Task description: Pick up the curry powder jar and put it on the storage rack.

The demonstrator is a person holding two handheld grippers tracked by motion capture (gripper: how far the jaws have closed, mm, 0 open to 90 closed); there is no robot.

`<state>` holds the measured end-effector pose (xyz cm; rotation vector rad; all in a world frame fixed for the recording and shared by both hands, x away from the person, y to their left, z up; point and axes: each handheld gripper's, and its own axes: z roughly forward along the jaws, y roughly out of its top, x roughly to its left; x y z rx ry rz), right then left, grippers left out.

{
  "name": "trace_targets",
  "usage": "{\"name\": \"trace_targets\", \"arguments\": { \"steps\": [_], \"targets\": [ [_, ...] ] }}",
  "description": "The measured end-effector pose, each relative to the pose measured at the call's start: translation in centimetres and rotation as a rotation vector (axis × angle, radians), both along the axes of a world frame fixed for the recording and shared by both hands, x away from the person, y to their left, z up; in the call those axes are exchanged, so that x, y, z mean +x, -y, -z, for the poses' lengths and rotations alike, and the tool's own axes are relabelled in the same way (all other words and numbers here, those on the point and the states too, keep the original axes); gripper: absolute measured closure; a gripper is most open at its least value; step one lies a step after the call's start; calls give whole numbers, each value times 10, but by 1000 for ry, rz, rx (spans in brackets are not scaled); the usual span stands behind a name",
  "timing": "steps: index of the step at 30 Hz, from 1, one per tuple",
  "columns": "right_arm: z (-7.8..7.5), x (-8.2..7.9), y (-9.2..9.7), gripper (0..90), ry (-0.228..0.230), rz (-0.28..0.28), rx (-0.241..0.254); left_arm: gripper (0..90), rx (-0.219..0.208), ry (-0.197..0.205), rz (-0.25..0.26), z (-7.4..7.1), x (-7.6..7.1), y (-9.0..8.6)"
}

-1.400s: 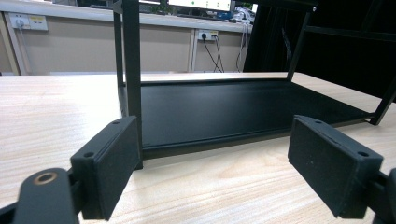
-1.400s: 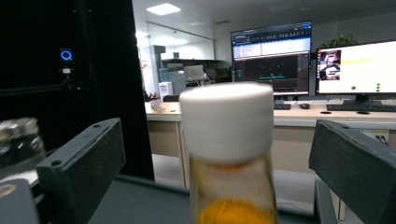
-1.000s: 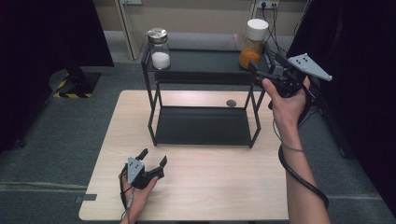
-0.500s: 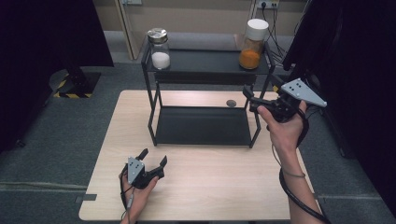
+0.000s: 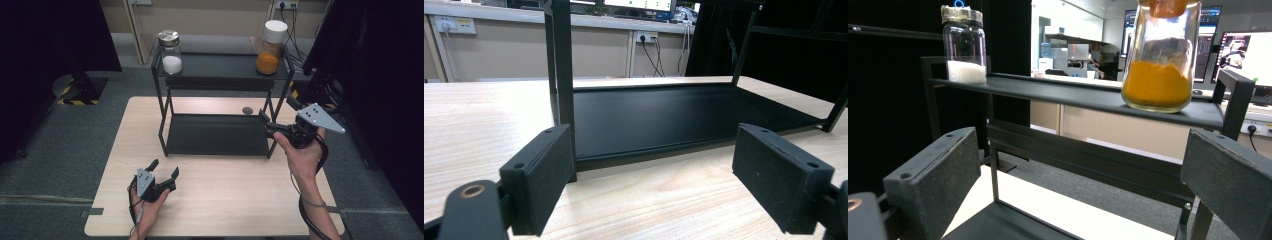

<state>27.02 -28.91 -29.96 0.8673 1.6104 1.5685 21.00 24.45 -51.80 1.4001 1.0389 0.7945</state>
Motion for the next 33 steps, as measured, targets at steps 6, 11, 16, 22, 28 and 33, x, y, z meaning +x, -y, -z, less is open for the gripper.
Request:
{"name": "trace_targets", "arguments": {
  "steps": [6,11,16,22,28,33],
  "targets": [
    [6,-7,2,29,-15,-14,-14,161,2,1,0,0,0,0],
    [10,-7,4,30,-32,-28,-35,161,0,1,0,0,0,0],
    [18,-10,5,30,-47,-34,-39,161,3,1,1,0,0,0],
    [29,-16,7,30,-64,-33,-25,162,3,2,0,0,0,0],
    [41,-19,7,30,-83,-38,-24,162,1,3,-1,0,0,0],
    [53,-22,6,30,-89,-28,-18,162,0,3,-2,0,0,0]
  ]
}}
